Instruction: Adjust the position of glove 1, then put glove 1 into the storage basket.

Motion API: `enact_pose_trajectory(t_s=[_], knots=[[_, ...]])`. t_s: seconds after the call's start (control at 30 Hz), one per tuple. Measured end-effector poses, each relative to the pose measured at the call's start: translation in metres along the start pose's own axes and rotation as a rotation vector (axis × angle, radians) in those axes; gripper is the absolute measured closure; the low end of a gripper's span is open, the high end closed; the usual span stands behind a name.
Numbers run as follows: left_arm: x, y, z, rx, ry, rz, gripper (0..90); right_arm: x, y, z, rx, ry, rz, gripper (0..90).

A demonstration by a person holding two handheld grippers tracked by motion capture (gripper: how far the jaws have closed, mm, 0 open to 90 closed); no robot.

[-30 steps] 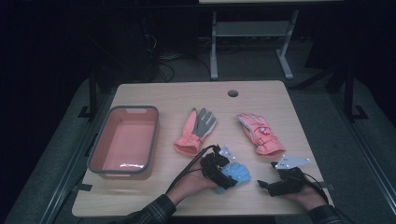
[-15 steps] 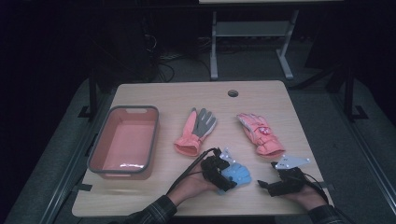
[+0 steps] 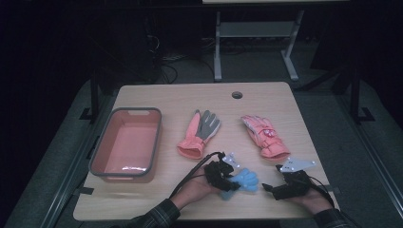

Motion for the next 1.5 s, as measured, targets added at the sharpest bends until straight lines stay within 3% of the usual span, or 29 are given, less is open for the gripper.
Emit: enact_pose_trajectory(t_s=[0.4,0.73,1.03,1.5], knots=[[0.000,-0.009,0.004,-0.039,-0.028,-0.020,71.1,0.000,0.000,0.000,0.000,0.000,0.000,9.7],[0.001,-0.036,0.011,-0.031,-0.052,-0.068,71.2,0.000,0.000,0.000,0.001,0.000,0.000,9.7],[-0.002,-0.058,0.020,0.001,-0.068,-0.099,71.1,0.000,0.000,0.000,0.001,0.000,0.000,9.7],[-0.016,-0.103,0.042,0.049,-0.138,-0.140,71.0,0.000,0.000,0.000,0.000,-0.001,0.000,9.7]])
Point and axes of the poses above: each handheld gripper's, and its own axes: y roughly forward along the jaws, x roughly out of its top, z roughly to its left, the point moved 6 cm from there along y, roughly forward along the jaws, and after that the axes turned 10 degrees about z, right-handed, at the moved point
